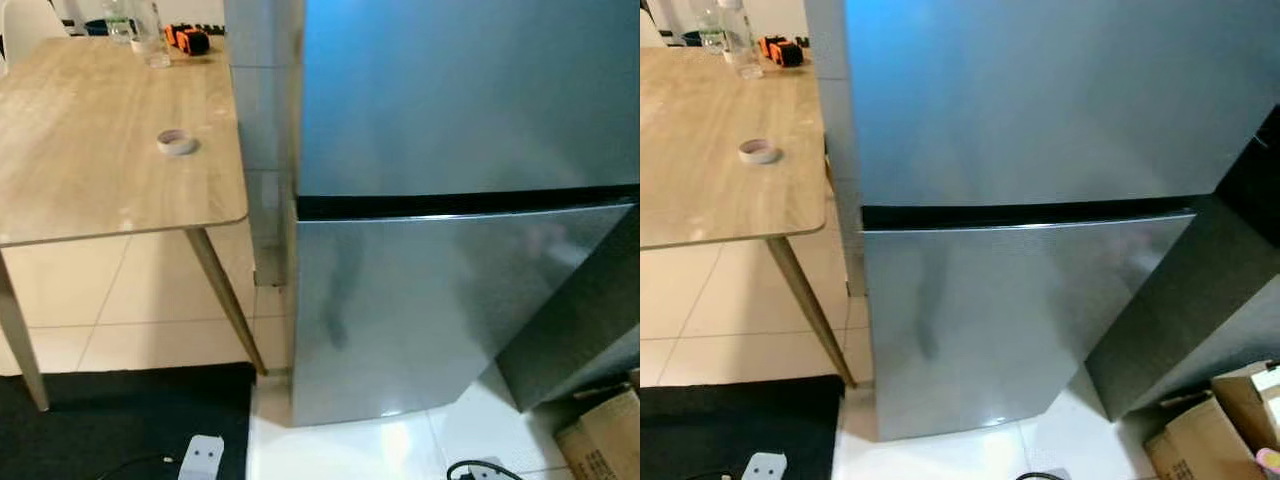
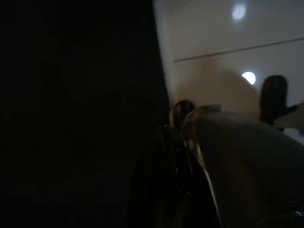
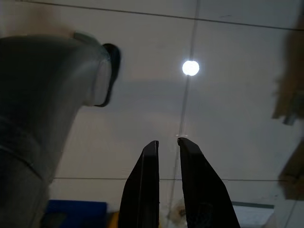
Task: Restocking fridge
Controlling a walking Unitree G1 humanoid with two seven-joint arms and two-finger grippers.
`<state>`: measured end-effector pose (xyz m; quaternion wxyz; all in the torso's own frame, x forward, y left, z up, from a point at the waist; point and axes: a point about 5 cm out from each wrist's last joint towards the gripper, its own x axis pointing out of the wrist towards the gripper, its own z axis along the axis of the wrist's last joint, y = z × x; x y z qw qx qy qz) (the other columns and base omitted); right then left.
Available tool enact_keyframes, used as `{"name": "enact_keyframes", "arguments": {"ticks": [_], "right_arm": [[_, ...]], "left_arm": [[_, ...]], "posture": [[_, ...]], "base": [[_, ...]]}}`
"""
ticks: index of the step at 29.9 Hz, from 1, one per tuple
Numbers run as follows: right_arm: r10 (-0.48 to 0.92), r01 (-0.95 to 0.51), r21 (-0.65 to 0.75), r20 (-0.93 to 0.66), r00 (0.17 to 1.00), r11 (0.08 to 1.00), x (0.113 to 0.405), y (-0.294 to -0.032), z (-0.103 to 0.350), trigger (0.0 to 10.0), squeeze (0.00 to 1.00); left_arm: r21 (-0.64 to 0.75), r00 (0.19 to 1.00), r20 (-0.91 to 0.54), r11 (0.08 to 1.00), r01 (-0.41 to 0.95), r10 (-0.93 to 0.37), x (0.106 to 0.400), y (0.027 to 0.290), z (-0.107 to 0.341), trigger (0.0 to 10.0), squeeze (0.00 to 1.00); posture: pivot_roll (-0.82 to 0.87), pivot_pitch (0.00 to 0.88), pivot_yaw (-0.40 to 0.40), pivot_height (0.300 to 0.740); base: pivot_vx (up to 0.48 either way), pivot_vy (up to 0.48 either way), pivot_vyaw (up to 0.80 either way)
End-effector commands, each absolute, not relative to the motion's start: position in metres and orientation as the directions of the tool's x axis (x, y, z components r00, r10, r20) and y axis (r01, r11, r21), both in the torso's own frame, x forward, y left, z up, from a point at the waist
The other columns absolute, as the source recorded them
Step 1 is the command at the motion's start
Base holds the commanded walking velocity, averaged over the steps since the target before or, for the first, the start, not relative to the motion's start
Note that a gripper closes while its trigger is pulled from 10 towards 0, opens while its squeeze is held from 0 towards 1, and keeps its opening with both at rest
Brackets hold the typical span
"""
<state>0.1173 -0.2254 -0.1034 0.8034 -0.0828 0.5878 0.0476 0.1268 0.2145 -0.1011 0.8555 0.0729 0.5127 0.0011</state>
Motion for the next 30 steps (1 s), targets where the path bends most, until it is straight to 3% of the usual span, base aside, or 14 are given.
{"name": "enact_keyframes", "arguments": {"ticks": [1,3,5,7,8,9,10,11,17,20,24,26,28,30], "right_arm": [[-0.014,-0.176,-0.068,-0.956,0.291,0.982,0.114,-0.222,-0.105,10.0,0.00],[-0.013,-0.177,-0.067,-0.956,0.292,0.982,0.114,-0.222,-0.105,10.0,0.00],[-0.010,-0.180,-0.066,-0.956,0.292,0.981,0.114,-0.221,-0.105,10.0,0.00],[-0.010,-0.182,-0.065,-0.956,0.292,0.981,0.114,-0.221,-0.105,10.0,0.00],[-0.008,-0.184,-0.065,-0.956,0.292,0.981,0.115,-0.220,-0.105,10.0,0.00],[-0.008,-0.184,-0.065,-0.956,0.292,0.981,0.115,-0.220,-0.105,10.0,0.00],[-0.008,-0.185,-0.065,-0.956,0.293,0.981,0.115,-0.220,-0.105,10.0,0.00],[-0.007,-0.186,-0.064,-0.956,0.294,0.980,0.115,-0.220,-0.105,10.0,0.00],[-0.008,-0.187,-0.066,-0.955,0.295,0.980,0.115,-0.220,-0.105,10.0,0.00],[-0.009,-0.187,-0.066,-0.956,0.293,0.980,0.115,-0.220,-0.105,10.0,0.00],[-0.013,-0.186,-0.069,-0.957,0.289,0.980,0.114,-0.221,-0.105,10.0,0.00],[-0.013,-0.186,-0.069,-0.957,0.289,0.980,0.114,-0.221,-0.105,10.0,0.00],[-0.016,-0.183,-0.071,-0.958,0.286,0.980,0.112,-0.222,-0.106,10.0,0.00],[-0.016,-0.183,-0.071,-0.958,0.286,0.980,0.112,-0.222,-0.106,10.0,0.00]], "left_arm": [[0.133,0.469,-0.878,0.990,0.038,0.099,0.120,0.215,-0.103,10.0,0.00],[0.129,0.483,-0.868,0.992,-0.006,0.116,0.121,0.216,-0.102,10.0,0.00],[0.143,0.565,-0.803,0.981,-0.128,0.191,0.157,0.230,-0.087,10.0,0.00],[0.148,0.596,-0.774,0.977,-0.156,0.213,0.171,0.237,-0.079,10.0,0.00],[0.134,0.635,-0.739,0.972,-0.192,0.227,0.185,0.244,-0.070,10.0,0.10],[0.134,0.635,-0.739,0.972,-0.192,0.227,0.185,0.244,-0.070,10.0,0.10],[0.118,0.667,-0.706,0.968,-0.220,0.238,0.196,0.251,-0.062,10.0,0.98],[0.064,0.719,-0.653,0.963,-0.262,0.238,0.210,0.259,-0.050,10.0,1.00],[-0.070,0.836,-0.508,0.957,-0.280,0.207,0.237,0.279,-0.020,10.0,1.00],[-0.141,0.889,-0.435,0.964,-0.227,0.146,0.249,0.284,-0.005,10.0,1.00],[-0.239,0.958,-0.286,0.969,-0.053,-0.019,0.268,0.292,0.024,10.0,1.00],[-0.239,0.958,-0.286,0.969,-0.053,-0.019,0.268,0.292,0.024,10.0,1.00],[-0.274,0.969,-0.188,0.956,0.105,-0.160,0.276,0.292,0.042,10.0,1.00],[-0.274,0.969,-0.188,0.956,0.105,-0.160,0.276,0.292,0.042,10.0,1.00]], "posture": [[0.01,0.000,-0.058,0.740],[0.01,0.000,-0.058,0.740],[0.01,0.000,-0.062,0.740],[0.01,0.000,-0.062,0.740],[0.02,0.000,-0.064,0.740],[0.02,0.000,-0.064,0.740],[0.02,0.000,-0.064,0.740],[0.02,0.000,-0.064,0.740],[0.02,0.000,-0.063,0.740],[0.03,0.000,-0.063,0.740],[0.03,0.000,-0.063,0.740],[0.03,0.000,-0.063,0.740],[0.02,0.000,-0.062,0.740],[0.02,0.000,-0.062,0.740]], "base": [[0.000,0.000,0.00],[0.000,0.000,0.00],[0.000,0.000,0.00],[0.000,0.000,0.00],[0.000,0.000,0.00],[0.000,0.000,0.00],[0.000,0.000,0.00],[0.000,0.000,0.00],[0.000,0.000,0.00],[0.000,0.000,0.00],[0.000,0.000,0.00],[0.000,0.000,0.00],[0.000,0.000,0.00],[0.000,0.000,0.00]]}}
